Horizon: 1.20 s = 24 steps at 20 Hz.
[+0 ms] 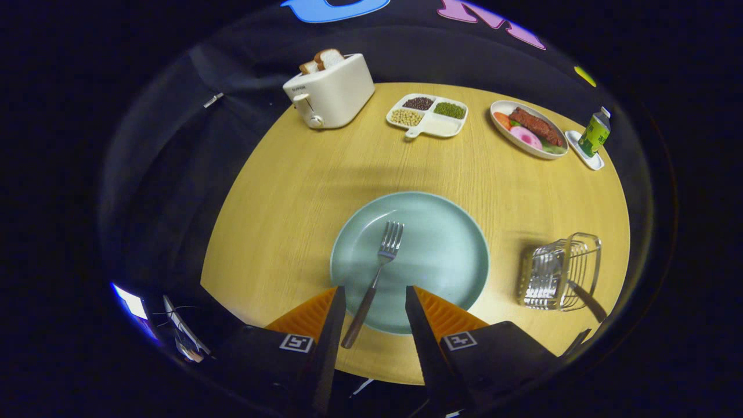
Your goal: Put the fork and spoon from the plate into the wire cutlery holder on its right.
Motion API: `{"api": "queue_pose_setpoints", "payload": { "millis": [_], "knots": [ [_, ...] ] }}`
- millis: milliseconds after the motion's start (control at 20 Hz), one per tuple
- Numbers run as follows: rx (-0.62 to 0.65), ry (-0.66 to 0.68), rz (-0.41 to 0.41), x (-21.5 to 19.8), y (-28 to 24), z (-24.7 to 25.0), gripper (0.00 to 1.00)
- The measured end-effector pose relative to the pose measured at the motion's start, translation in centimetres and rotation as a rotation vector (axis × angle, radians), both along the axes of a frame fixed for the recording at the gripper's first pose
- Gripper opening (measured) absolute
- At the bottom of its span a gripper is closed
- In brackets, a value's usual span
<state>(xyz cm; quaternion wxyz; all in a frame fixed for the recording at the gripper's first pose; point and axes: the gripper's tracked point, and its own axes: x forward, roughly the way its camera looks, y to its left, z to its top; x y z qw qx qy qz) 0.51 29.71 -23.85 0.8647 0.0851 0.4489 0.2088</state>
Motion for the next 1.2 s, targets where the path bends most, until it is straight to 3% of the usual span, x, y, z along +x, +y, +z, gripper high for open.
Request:
{"api": "queue_pose_setpoints", "payload": {
  "millis": [600,650,800,1200],
  "knots": [
    [-0.081,0.162,-0.107,1.1,1.6,-7.3,0.66],
    [-0.065,0.151,-0.126,2.0,1.5,-7.3,0.6],
    [0.035,0.2,-0.102,1.4,2.4,-7.0,0.11],
    [0.098,0.109,-0.001,0.8,0.4,-2.6,0.08]
  ]
}}
